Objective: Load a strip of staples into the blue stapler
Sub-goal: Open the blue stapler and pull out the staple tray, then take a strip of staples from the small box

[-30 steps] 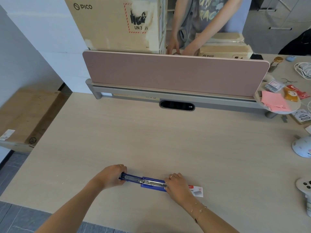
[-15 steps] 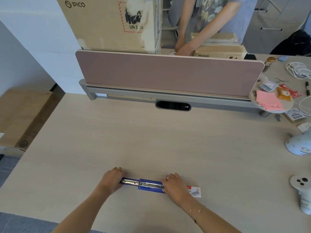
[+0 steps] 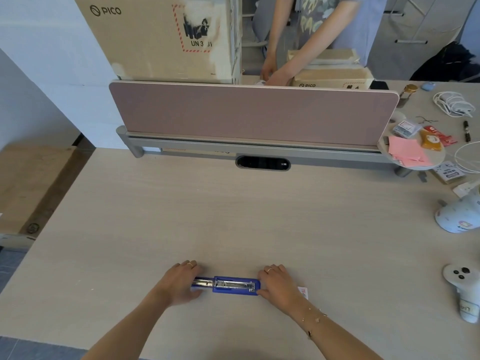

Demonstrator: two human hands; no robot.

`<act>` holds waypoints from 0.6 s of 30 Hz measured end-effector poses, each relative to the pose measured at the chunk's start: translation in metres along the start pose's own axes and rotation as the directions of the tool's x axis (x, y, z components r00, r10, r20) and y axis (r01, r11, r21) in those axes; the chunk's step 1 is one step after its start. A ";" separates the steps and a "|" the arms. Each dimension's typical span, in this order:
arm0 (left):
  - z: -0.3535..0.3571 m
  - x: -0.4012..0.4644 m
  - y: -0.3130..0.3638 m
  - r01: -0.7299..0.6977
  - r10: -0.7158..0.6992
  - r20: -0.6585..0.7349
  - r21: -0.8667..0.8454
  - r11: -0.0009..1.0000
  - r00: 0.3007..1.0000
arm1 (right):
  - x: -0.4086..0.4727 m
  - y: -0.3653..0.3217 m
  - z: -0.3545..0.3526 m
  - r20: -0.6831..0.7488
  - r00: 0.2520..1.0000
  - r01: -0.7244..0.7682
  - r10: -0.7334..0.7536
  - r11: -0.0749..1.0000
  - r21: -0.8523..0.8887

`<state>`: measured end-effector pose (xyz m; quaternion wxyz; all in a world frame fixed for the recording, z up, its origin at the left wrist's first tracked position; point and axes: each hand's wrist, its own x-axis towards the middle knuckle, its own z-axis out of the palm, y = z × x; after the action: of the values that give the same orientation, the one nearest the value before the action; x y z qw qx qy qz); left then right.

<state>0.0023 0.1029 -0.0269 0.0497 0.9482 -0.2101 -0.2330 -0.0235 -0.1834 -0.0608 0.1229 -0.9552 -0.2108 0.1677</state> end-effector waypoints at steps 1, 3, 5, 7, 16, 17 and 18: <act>-0.001 0.003 0.006 -0.019 0.019 -0.012 -0.003 1.000 1.000 | -0.003 0.008 -0.001 -0.003 1.000 0.004 -0.004 1.000 0.018; -0.003 0.011 0.018 -0.059 0.059 -0.026 0.003 0.998 0.998 | -0.009 0.022 -0.006 -0.041 0.999 -0.032 0.034 0.998 0.061; -0.004 0.019 0.032 -0.097 0.097 -0.022 0.024 0.995 0.995 | -0.016 0.034 -0.008 -0.036 0.995 -0.090 0.093 0.994 0.059; -0.004 0.027 0.047 -0.130 0.131 -0.021 0.019 0.991 0.991 | -0.025 0.042 -0.013 -0.061 0.987 -0.146 0.150 0.987 0.069; -0.006 0.059 0.105 -0.226 0.225 -0.018 -0.045 0.973 0.974 | -0.059 0.056 -0.012 -0.061 0.974 -0.208 0.216 0.972 0.113; -0.003 0.062 0.109 -0.227 0.227 -0.016 -0.059 0.972 0.974 | -0.062 0.055 -0.012 -0.050 0.978 -0.196 0.202 0.974 0.110; -0.001 0.065 0.114 -0.226 0.226 -0.011 -0.067 0.972 0.974 | -0.064 0.054 -0.012 -0.042 0.981 -0.184 0.189 0.977 0.107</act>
<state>0.0118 -0.0275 -0.0317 0.1085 0.9162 -0.3086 -0.2313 -0.0543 -0.2612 -0.0485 0.1608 -0.9672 -0.1083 0.1642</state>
